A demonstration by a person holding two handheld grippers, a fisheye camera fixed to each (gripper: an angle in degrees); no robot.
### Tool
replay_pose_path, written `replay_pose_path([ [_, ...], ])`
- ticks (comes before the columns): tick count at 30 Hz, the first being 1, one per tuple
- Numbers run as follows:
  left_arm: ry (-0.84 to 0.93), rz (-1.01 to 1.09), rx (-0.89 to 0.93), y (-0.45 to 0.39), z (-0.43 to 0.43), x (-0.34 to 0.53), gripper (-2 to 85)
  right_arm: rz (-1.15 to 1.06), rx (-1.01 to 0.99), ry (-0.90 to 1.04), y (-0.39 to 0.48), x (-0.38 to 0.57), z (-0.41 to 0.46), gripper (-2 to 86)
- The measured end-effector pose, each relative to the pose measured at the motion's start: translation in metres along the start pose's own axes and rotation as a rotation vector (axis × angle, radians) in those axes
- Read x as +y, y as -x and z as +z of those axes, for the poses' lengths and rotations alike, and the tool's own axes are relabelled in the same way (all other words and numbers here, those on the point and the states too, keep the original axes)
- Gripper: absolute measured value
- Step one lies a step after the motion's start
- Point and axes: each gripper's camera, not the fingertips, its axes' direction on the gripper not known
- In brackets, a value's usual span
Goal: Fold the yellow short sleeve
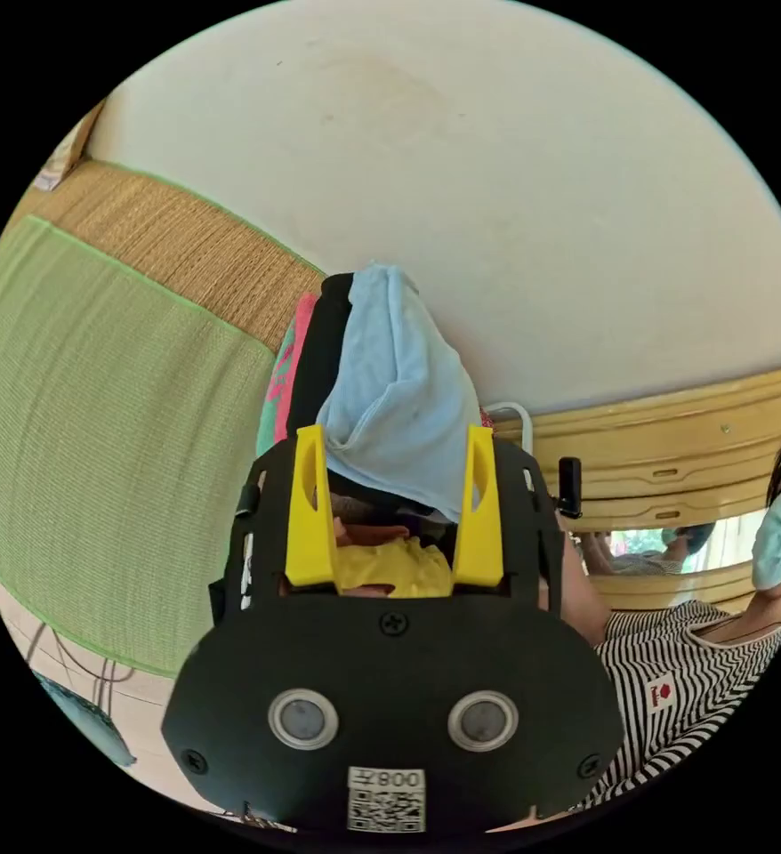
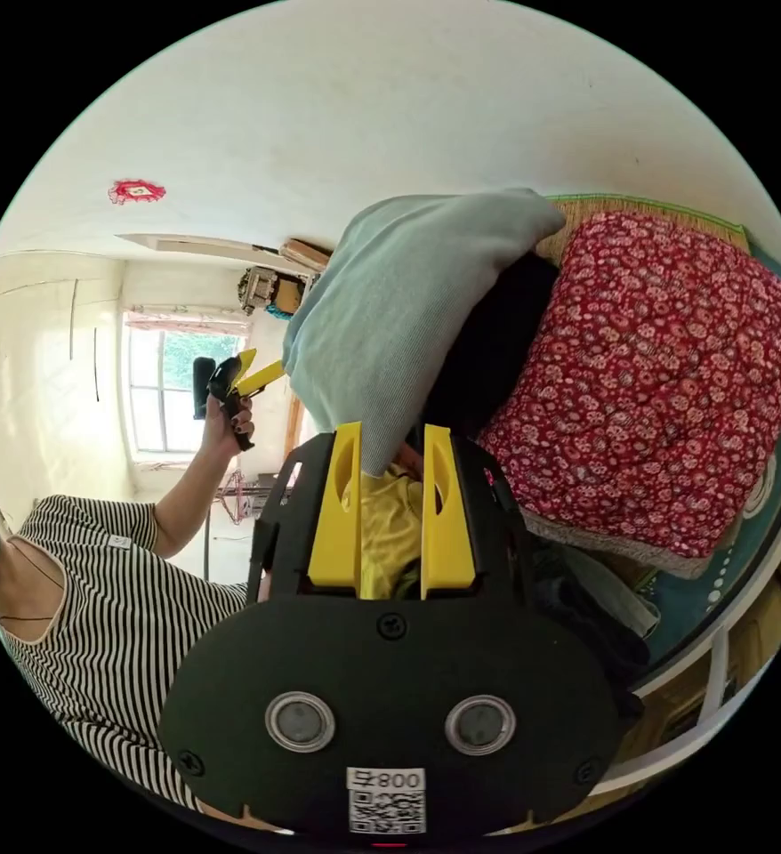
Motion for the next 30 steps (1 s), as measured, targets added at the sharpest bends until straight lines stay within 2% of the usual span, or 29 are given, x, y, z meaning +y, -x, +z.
replay_pose_path([
  [6, 0.049, -0.102, 0.233, 0.063, 0.008, -0.001, 18.2, 0.082, -0.104, 0.037, -0.012, 0.007, 0.02, 10.7],
  [12, 0.096, -0.091, 0.187, 0.084, -0.011, -0.003, 9.7, 0.106, -0.113, 0.082, -0.011, 0.0, 0.032, 6.9],
  [19, 0.092, 0.12, 0.152, 0.059, -0.052, -0.017, 7.4, -0.009, -0.132, 0.002, 0.028, 0.012, -0.002, 3.1],
  [25, 0.054, 0.22, 0.268, 0.035, -0.067, -0.049, 6.8, -0.052, -0.179, -0.136, 0.046, 0.008, -0.042, 2.4],
  [30, 0.038, 0.338, 0.323, -0.011, -0.062, -0.095, 6.4, -0.081, -0.107, -0.239, 0.066, -0.008, -0.089, 2.2],
])
